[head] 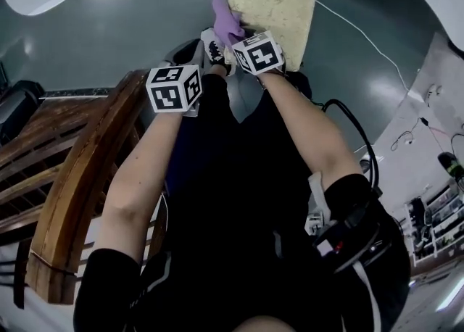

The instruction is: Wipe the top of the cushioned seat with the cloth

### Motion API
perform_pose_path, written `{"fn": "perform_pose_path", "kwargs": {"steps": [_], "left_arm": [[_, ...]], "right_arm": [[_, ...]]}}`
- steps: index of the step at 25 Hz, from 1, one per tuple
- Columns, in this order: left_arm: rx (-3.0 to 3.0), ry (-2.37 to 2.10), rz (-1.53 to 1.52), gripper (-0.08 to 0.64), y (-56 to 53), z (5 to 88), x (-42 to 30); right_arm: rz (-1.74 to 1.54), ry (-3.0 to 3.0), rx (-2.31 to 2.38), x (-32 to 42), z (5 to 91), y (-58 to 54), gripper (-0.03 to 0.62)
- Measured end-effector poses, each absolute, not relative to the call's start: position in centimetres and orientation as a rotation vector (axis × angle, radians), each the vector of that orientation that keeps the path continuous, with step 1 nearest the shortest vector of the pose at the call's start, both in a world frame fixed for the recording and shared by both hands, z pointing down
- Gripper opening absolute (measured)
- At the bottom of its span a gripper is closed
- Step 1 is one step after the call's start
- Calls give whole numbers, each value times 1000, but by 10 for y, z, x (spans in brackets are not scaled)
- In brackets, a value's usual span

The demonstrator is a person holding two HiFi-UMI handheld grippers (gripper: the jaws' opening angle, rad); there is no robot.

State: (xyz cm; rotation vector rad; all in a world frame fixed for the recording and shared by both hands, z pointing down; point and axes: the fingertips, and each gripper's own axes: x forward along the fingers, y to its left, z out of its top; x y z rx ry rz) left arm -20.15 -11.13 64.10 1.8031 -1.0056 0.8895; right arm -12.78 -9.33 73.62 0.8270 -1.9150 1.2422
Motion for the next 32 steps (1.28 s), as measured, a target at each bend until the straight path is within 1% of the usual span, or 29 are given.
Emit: {"fn": "perform_pose_path", "kwargs": {"steps": [3,7,13,22,28,32], "left_arm": [[1789,-1035,879,3,-113,640,-213],[1763,-1046,894,3,-107,648,-211],[1727,-1099,834,3,-109,644,-185],[1748,-1101,843,3,-115,643,-138],[1750,-1078,843,3,-107,645,-113],[1749,-1065,845,3,-102,647,-102]], "right_arm": [[1225,-1879,850,-117,748,-98,100],[1222,-1857,875,-94,753,-102,104],[1317,-1788,990,-33,758,-95,117],[1380,-1724,1047,44,762,-82,129],[1388,-1681,1085,73,761,-75,124],[1366,-1600,1135,111,764,-66,110]]}}
